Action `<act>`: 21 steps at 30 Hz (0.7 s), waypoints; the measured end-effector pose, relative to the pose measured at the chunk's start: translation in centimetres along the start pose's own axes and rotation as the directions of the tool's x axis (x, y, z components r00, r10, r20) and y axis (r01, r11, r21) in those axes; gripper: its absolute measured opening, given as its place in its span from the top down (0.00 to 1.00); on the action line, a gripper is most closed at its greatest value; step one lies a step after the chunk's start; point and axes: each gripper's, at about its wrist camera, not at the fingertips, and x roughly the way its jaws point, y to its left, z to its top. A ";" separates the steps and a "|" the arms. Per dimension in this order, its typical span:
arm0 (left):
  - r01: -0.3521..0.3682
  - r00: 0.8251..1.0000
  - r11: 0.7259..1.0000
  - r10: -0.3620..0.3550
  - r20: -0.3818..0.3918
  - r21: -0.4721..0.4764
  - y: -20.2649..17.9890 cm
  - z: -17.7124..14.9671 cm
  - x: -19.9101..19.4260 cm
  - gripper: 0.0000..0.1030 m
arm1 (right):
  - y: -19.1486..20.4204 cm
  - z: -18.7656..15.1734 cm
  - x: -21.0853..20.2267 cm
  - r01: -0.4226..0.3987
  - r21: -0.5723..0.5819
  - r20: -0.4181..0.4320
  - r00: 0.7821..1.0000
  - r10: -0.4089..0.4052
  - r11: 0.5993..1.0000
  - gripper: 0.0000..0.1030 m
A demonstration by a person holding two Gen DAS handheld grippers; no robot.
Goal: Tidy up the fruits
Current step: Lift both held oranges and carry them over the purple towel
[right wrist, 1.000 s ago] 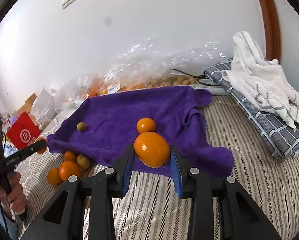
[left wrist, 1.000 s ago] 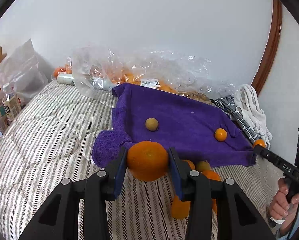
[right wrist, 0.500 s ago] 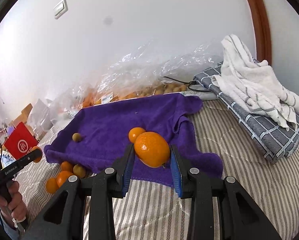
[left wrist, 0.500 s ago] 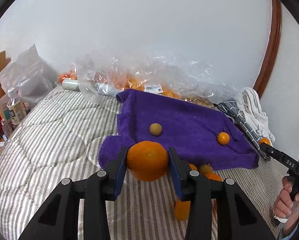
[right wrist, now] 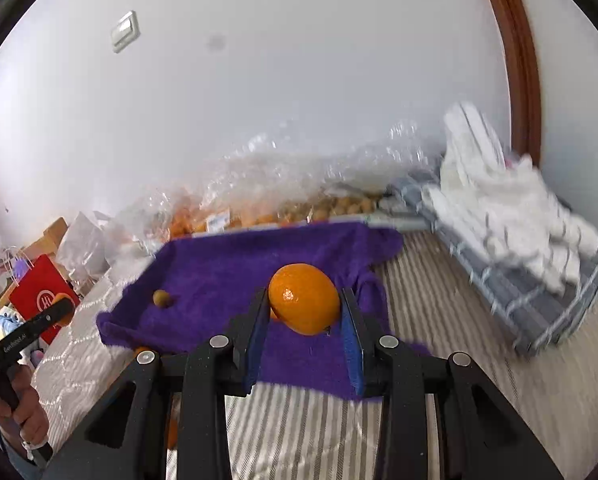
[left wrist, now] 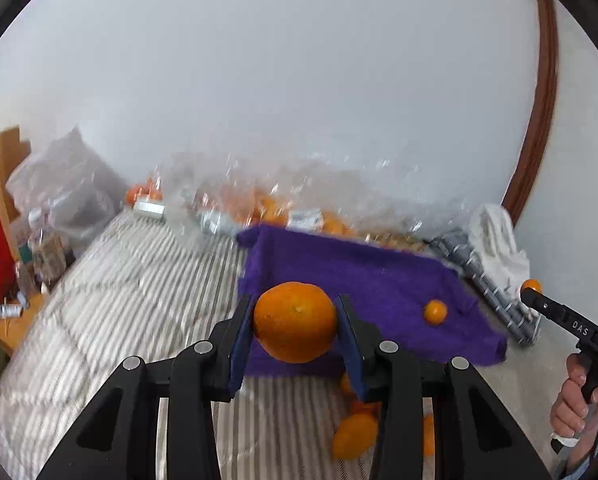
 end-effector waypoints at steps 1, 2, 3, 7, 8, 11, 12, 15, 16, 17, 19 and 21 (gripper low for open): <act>0.005 1.000 1.000 -0.005 0.011 0.007 -0.3 0.6 -0.1 0.63 | 0.2 0.8 -0.2 0.008 -0.011 0.010 1.000 -0.008 1.000 0.66; 0.009 1.000 1.000 -0.009 0.023 0.014 -0.7 1.4 0.0 0.63 | 0.4 1.8 -0.5 0.017 -0.022 0.025 1.000 -0.016 1.000 0.66; 0.010 0.999 1.000 -0.011 0.032 0.016 -1.0 1.9 0.2 0.63 | 0.5 2.4 -0.5 0.019 -0.026 0.034 0.999 -0.018 0.999 0.66; 0.012 0.999 1.000 -0.011 0.049 -0.010 -1.4 3.1 1.9 0.63 | 0.5 5.0 0.4 0.046 -0.019 0.061 0.997 -0.045 0.999 0.66; 0.014 0.999 0.999 -0.013 0.042 -0.029 -1.2 3.2 2.9 0.63 | 0.5 5.1 0.7 0.051 -0.013 0.061 0.997 -0.050 0.999 0.66; -0.004 1.000 0.999 0.004 0.005 -0.054 -1.0 2.8 5.6 0.63 | 0.2 4.7 2.4 0.034 0.024 0.045 0.998 -0.035 0.999 0.66; -0.014 1.000 0.999 0.013 -0.007 -0.053 -1.0 2.5 6.3 0.63 | 0.1 4.3 3.0 0.031 0.035 0.036 0.999 -0.032 0.999 0.66; -0.038 0.999 0.998 0.037 -0.028 -0.042 -0.5 1.0 7.9 0.63 | -0.5 2.6 4.9 0.029 0.049 -0.009 1.000 -0.029 0.998 0.66; -0.052 0.998 0.998 0.051 -0.046 -0.028 -0.3 0.4 8.4 0.63 | -0.6 1.9 5.7 0.031 0.050 -0.034 0.999 -0.030 0.998 0.66; -0.061 0.996 0.998 0.060 -0.062 -0.014 -0.4 0.3 8.8 0.63 | -0.7 1.3 6.8 0.044 0.048 -0.083 0.996 -0.040 0.998 0.66; -0.055 0.995 0.998 0.055 -0.081 -0.002 -0.4 0.1 9.2 0.63 | -0.7 0.8 7.8 0.059 0.037 -0.130 0.990 -0.054 0.998 0.66; -0.052 0.995 0.999 0.051 -0.089 -0.001 -0.5 0.1 9.5 0.63 | -0.6 0.4 8.6 0.054 0.036 -0.161 0.986 -0.047 0.998 0.66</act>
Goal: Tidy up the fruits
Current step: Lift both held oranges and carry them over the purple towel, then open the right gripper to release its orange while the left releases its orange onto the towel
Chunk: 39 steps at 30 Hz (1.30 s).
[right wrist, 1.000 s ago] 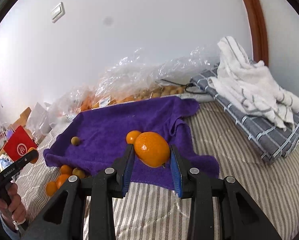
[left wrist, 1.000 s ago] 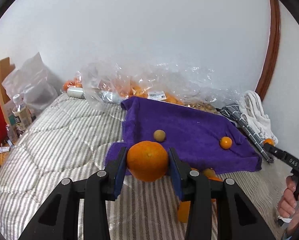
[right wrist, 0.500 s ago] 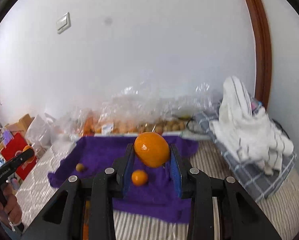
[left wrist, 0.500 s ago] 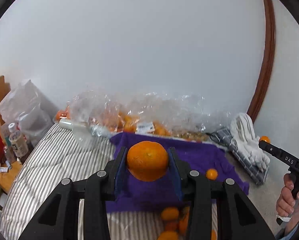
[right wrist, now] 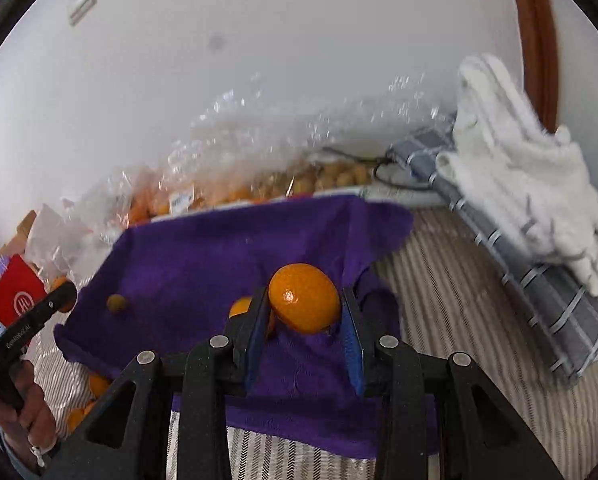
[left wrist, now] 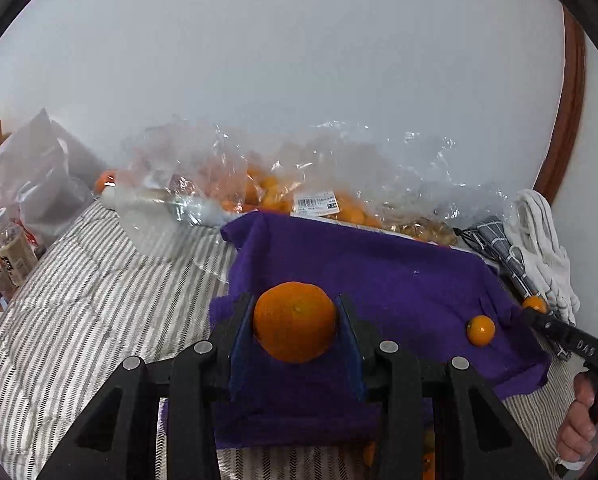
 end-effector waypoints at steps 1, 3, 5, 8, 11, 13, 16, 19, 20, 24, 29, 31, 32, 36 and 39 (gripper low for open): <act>0.000 1.000 1.000 0.000 -0.006 0.007 -0.2 0.0 0.1 0.63 | 0.2 -0.1 0.3 -0.001 -0.007 -0.010 1.000 0.001 1.000 0.66; -0.007 1.000 1.000 0.008 -0.016 0.024 -0.6 -0.1 0.4 0.63 | 0.5 -0.5 0.8 0.009 -0.024 -0.027 1.000 -0.009 1.000 0.66; -0.024 0.999 0.999 0.025 -0.035 0.038 -0.9 -0.1 0.8 0.63 | 0.9 -0.8 1.6 0.028 -0.049 -0.046 0.998 -0.030 0.998 0.66; -0.040 0.997 0.999 0.042 -0.065 0.031 -0.7 -0.1 1.6 0.63 | 1.2 -1.2 2.4 0.045 -0.061 -0.071 0.996 -0.050 0.997 0.66; -0.048 0.994 0.999 0.049 -0.096 0.015 -0.4 -0.2 2.0 0.63 | 1.2 -1.4 2.8 0.043 -0.059 -0.091 0.995 -0.048 0.997 0.66; -0.045 0.993 0.999 0.046 -0.113 0.010 -0.3 -0.3 2.2 0.63 | 1.3 -1.4 2.9 0.044 -0.061 -0.093 0.994 -0.050 0.997 0.66; -0.046 0.991 0.999 0.047 -0.124 0.011 -0.4 -0.4 2.4 0.63 | 1.6 -1.5 3.1 0.055 -0.077 -0.099 0.993 -0.062 0.996 0.66; -0.046 0.990 0.999 0.049 -0.129 0.020 -0.5 -0.4 2.3 0.63 | 1.5 -1.6 3.1 0.054 -0.072 -0.099 0.993 -0.061 0.996 0.60; -0.048 0.990 0.999 0.051 -0.131 0.027 -0.7 -0.4 2.3 0.63 | 1.4 -1.5 3.0 0.049 -0.069 -0.099 0.994 -0.055 0.996 0.58; -0.041 0.989 0.998 0.047 -0.143 0.045 -1.1 -0.4 2.4 0.63 | 1.6 -1.5 2.8 0.026 -0.074 -0.103 0.994 -0.033 0.997 0.43; -0.041 0.988 0.998 0.049 -0.147 0.055 -1.3 -0.5 2.4 0.62 | 2.0 -1.6 1.9 0.045 -0.081 -0.069 0.996 -0.050 0.996 0.35; -0.041 0.988 0.998 0.049 -0.146 0.056 -1.3 -0.5 2.4 0.58 | 2.1 -1.5 1.6 0.045 -0.079 -0.075 0.996 -0.051 0.996 0.35; -0.039 0.988 0.998 0.047 -0.145 0.058 -1.3 -0.5 2.4 0.57 | 2.0 -1.5 1.5 0.038 -0.075 -0.078 0.996 -0.044 0.996 0.35; -0.033 0.991 0.999 0.039 -0.132 0.043 -1.0 -0.5 2.1 0.56 | 1.8 -1.4 1.0 0.031 -0.057 -0.059 0.998 -0.034 0.998 0.35; -0.034 0.994 0.999 0.035 -0.100 0.006 -0.4 -0.4 1.6 0.56 | 2.1 -1.4 0.0 0.056 -0.074 0.004 0.998 -0.056 0.996 0.39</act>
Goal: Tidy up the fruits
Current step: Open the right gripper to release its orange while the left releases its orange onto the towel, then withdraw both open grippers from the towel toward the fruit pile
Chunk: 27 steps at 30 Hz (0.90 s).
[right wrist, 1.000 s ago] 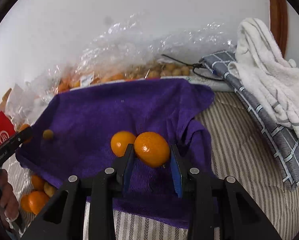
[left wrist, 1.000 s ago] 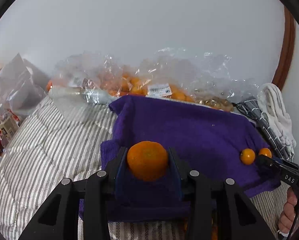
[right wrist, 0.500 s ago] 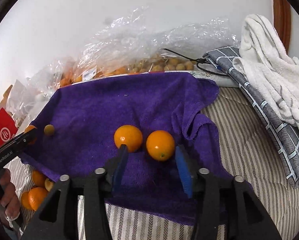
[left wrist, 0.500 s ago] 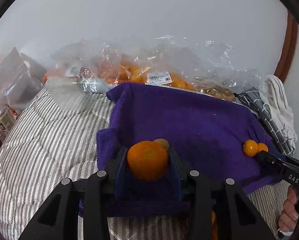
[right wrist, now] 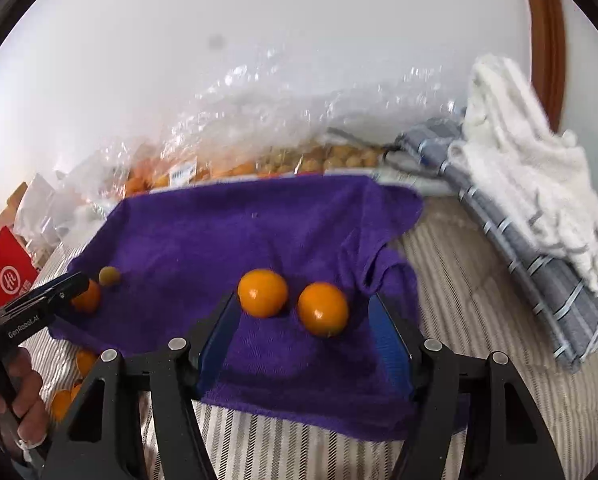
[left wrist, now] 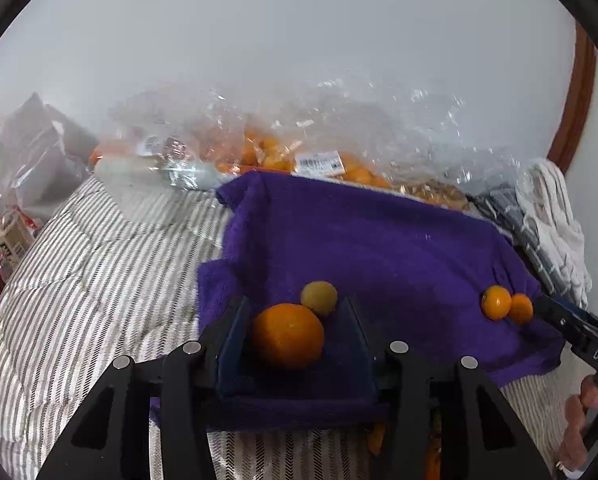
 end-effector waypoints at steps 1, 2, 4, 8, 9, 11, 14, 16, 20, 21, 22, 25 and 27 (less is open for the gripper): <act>0.009 1.000 1.000 -0.009 0.013 -0.013 0.3 0.0 -0.2 0.56 | 0.1 0.1 -0.3 0.001 -0.007 0.005 1.000 -0.001 1.000 0.41; 0.015 0.999 1.000 -0.014 0.029 -0.026 0.5 0.0 -0.5 0.56 | 0.1 0.2 -0.4 -0.001 -0.006 0.002 1.000 0.001 1.000 0.42; 0.020 0.998 0.999 -0.017 0.061 -0.046 0.9 -0.1 -1.1 0.56 | 0.0 0.3 -0.6 -0.021 0.004 -0.014 1.000 0.021 1.000 0.44; 0.023 0.995 0.997 -0.015 0.101 -0.079 1.7 -0.3 -2.5 0.56 | 0.1 0.2 -0.8 -0.074 -0.005 -0.047 0.996 0.074 0.997 0.51; 0.016 0.995 0.997 -0.008 0.098 -0.075 1.8 -0.4 -2.7 0.58 | 0.2 0.1 -0.8 -0.070 -0.012 -0.043 0.997 0.070 0.997 0.51; -0.008 0.994 0.998 0.014 0.109 -0.055 1.7 -0.8 -3.3 0.60 | 0.5 0.0 -0.7 -0.050 -0.035 -0.038 0.998 0.049 0.998 0.51; -0.027 0.993 1.000 0.028 0.114 -0.007 1.4 -1.7 -4.4 0.60 | 1.4 -0.3 -1.0 -0.038 -0.082 -0.017 0.999 0.037 0.996 0.52; -0.026 0.995 1.000 0.025 0.100 0.006 1.5 -2.6 -5.3 0.60 | 2.2 -0.5 -1.5 -0.051 -0.104 -0.008 0.999 0.051 0.993 0.52; -0.002 0.999 0.999 0.000 0.036 0.053 1.9 -4.8 -6.9 0.60 | 4.1 -1.6 -3.1 -0.098 -0.132 -0.029 0.995 0.095 0.986 0.47; 0.002 1.000 0.998 -0.004 0.025 0.060 2.0 -5.1 -7.2 0.60 | 4.6 -2.0 -3.7 -0.113 -0.135 -0.040 0.993 0.108 0.984 0.42; 0.006 1.000 0.998 -0.007 0.017 0.061 2.2 -5.5 -7.6 0.60 | 5.2 -2.5 -4.3 -0.127 -0.137 -0.047 0.991 0.121 0.982 0.39; -0.001 1.000 0.999 0.001 -0.003 0.038 3.2 -6.3 -8.2 0.59 | 6.4 -4.3 -5.8 -0.177 -0.116 -0.068 0.983 0.170 0.977 0.33; -0.015 1.000 1.000 0.015 -0.027 0.016 3.9 -6.5 -8.1 0.59 | 7.2 -5.4 -6.3 -0.222 -0.106 -0.099 0.972 0.212 0.969 0.33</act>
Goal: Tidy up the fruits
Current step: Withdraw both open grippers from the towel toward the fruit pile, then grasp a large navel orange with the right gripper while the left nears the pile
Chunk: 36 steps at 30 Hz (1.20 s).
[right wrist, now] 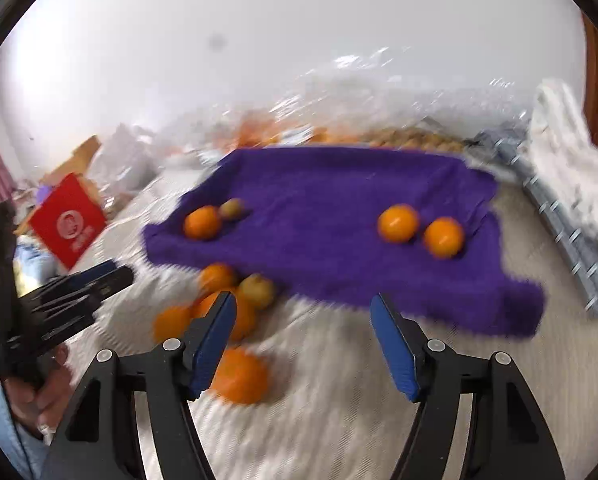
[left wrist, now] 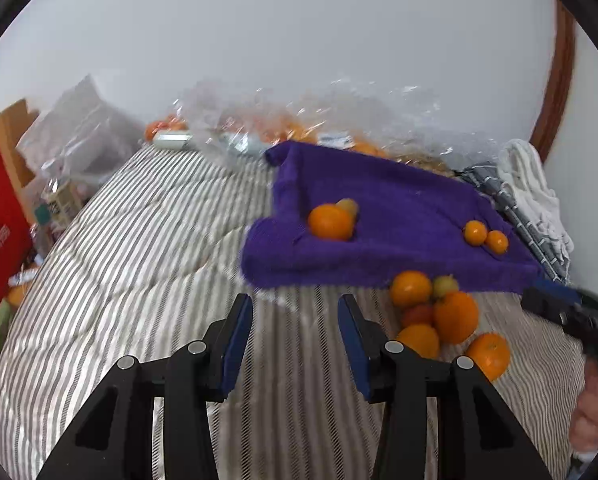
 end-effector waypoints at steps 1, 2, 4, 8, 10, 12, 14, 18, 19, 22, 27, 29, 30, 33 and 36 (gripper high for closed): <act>-0.010 1.000 1.000 0.010 -0.005 -0.016 0.4 -0.1 0.0 0.59 | 0.6 -0.6 0.0 -0.017 -0.005 -0.014 1.000 0.017 1.000 0.33; -0.020 1.000 0.999 0.020 -0.006 -0.031 0.8 -0.1 0.0 0.59 | 1.2 -1.1 -0.1 -0.027 -0.012 -0.024 0.999 0.026 1.000 0.33; -0.031 0.999 0.998 0.031 -0.007 -0.056 1.5 -0.3 0.0 0.59 | 2.4 -2.2 0.0 -0.023 -0.038 -0.038 0.999 0.021 0.999 0.33; -0.043 0.999 0.995 0.041 -0.017 -0.085 2.2 -0.4 0.1 0.59 | 3.8 -3.7 1.1 0.024 -0.094 -0.064 0.998 -0.030 0.995 0.33; -0.046 0.999 0.995 0.044 -0.019 -0.084 2.1 -0.3 0.2 0.59 | 3.9 -4.1 1.8 0.039 -0.096 -0.083 0.995 -0.047 0.995 0.35; -0.045 0.999 0.996 0.044 -0.021 -0.073 1.9 -0.3 0.2 0.59 | 3.7 -4.4 2.5 0.068 -0.098 -0.116 0.990 -0.080 0.993 0.47; -0.051 0.999 0.997 0.050 -0.018 -0.063 1.7 -0.3 0.2 0.59 | 3.8 -4.6 3.0 0.088 -0.101 -0.137 0.985 -0.101 0.991 0.56; -0.046 0.999 0.997 0.046 -0.002 -0.058 1.6 -0.4 -0.2 0.59 | 3.7 -4.6 2.8 0.103 -0.100 -0.115 0.987 -0.114 0.990 0.59; -0.041 0.999 0.998 0.041 0.001 -0.057 1.5 -0.4 -0.3 0.59 | 3.5 -4.6 2.7 0.102 -0.087 -0.108 0.988 -0.111 0.991 0.59; -0.033 0.999 0.998 0.033 -0.006 -0.049 1.4 -0.5 -0.2 0.59 | 2.5 -4.4 2.1 0.100 -0.050 -0.080 0.991 -0.104 0.994 0.59; -0.003 0.999 0.999 0.000 -0.050 -0.050 1.3 -0.6 0.4 0.59 | 1.7 -4.7 0.9 0.170 -0.103 -0.049 0.983 -0.175 0.980 0.60; 0.017 0.997 0.999 -0.019 -0.068 -0.037 1.1 -0.7 0.7 0.59 | 1.3 -4.8 0.2 0.181 -0.118 -0.023 0.983 -0.184 0.976 0.60; 0.023 0.997 0.999 -0.025 -0.072 -0.029 1.0 -0.8 0.8 0.59 | 1.0 -4.8 -0.1 0.184 -0.123 -0.013 0.982 -0.187 0.975 0.60; 0.057 0.995 0.998 -0.057 -0.084 -0.002 0.4 -1.0 0.8 0.59 | -0.1 -4.9 -1.2 0.192 -0.126 0.025 0.981 -0.190 0.973 0.60; 0.083 0.993 0.996 -0.080 -0.092 0.031 -0.4 -1.2 0.9 0.59 | -1.3 -4.9 -1.9 0.202 -0.114 0.045 0.979 -0.198 0.973 0.60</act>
